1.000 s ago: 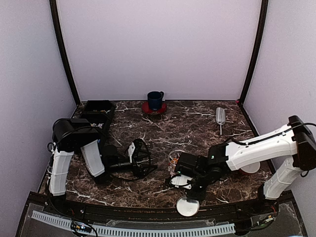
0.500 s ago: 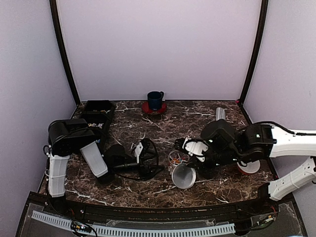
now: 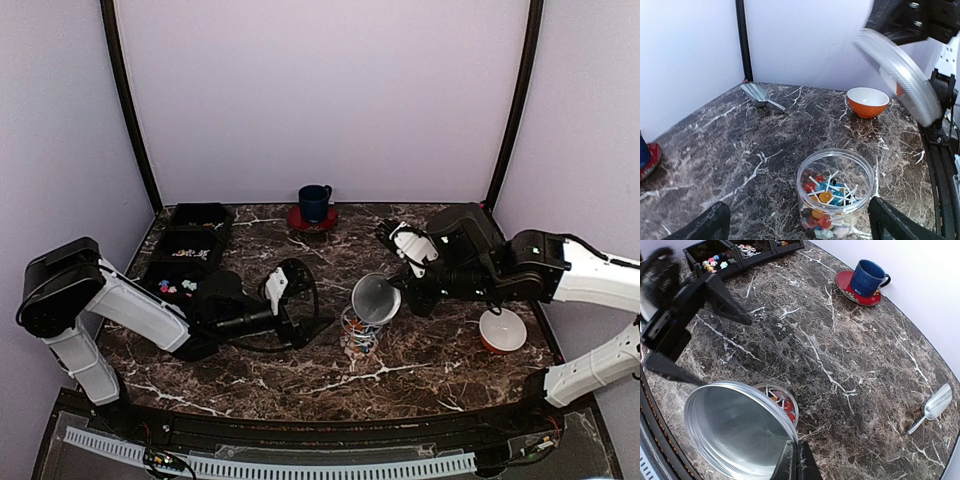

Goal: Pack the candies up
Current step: Pass from the right arm to the left

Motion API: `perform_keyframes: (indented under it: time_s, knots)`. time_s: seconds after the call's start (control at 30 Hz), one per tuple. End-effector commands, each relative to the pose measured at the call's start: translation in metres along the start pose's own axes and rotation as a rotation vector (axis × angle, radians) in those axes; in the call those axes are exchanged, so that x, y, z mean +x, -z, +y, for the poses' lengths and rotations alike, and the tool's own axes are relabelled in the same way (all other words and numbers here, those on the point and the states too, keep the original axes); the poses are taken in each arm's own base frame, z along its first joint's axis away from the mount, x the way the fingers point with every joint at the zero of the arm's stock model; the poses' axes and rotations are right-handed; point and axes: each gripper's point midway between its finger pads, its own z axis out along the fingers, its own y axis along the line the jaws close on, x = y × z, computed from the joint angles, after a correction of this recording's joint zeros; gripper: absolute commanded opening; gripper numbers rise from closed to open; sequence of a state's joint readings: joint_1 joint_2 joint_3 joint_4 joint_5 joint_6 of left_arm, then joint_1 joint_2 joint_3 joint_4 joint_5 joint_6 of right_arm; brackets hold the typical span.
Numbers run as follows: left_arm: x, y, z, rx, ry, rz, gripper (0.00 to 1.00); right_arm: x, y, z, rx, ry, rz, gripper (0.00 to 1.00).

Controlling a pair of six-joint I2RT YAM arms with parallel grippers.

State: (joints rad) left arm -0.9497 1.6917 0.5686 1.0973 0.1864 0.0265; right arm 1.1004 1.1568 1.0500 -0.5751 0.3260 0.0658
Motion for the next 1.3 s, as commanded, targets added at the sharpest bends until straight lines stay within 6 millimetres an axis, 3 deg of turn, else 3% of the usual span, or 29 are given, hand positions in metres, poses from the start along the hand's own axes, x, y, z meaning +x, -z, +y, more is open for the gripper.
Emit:
perform_keyframes:
  time_s: [0.0,0.3,0.47,0.67,0.83,1.1,1.27]
  knots:
    - [0.0,0.015,-0.013,-0.009,-0.341,0.084,0.99,-0.017,0.002,-0.006,-0.053,-0.098,-0.012,0.0]
    - [-0.012,0.025,-0.029,-0.04,-0.794,0.089,0.99,-0.014,-0.002,0.005,-0.229,-0.158,0.067,0.0]
    - [-0.027,0.016,-0.029,-0.173,-1.017,0.078,0.99,-0.001,-0.016,0.026,-0.331,-0.148,0.163,0.0]
    - [-0.037,0.017,-0.043,-0.241,-1.23,0.018,0.99,0.017,-0.032,0.041,-0.398,-0.122,0.267,0.0]
    - [-0.044,0.023,-0.058,-0.248,-1.307,-0.059,0.98,0.028,-0.039,0.051,-0.448,-0.107,0.327,0.0]
    - [-0.021,0.02,-0.09,-0.026,-1.296,-0.054,0.82,0.036,-0.045,0.062,-0.511,-0.088,0.39,0.0]
    - [-0.014,0.021,-0.101,0.045,-1.302,-0.055,0.79,0.045,-0.048,0.066,-0.53,-0.074,0.428,0.0]
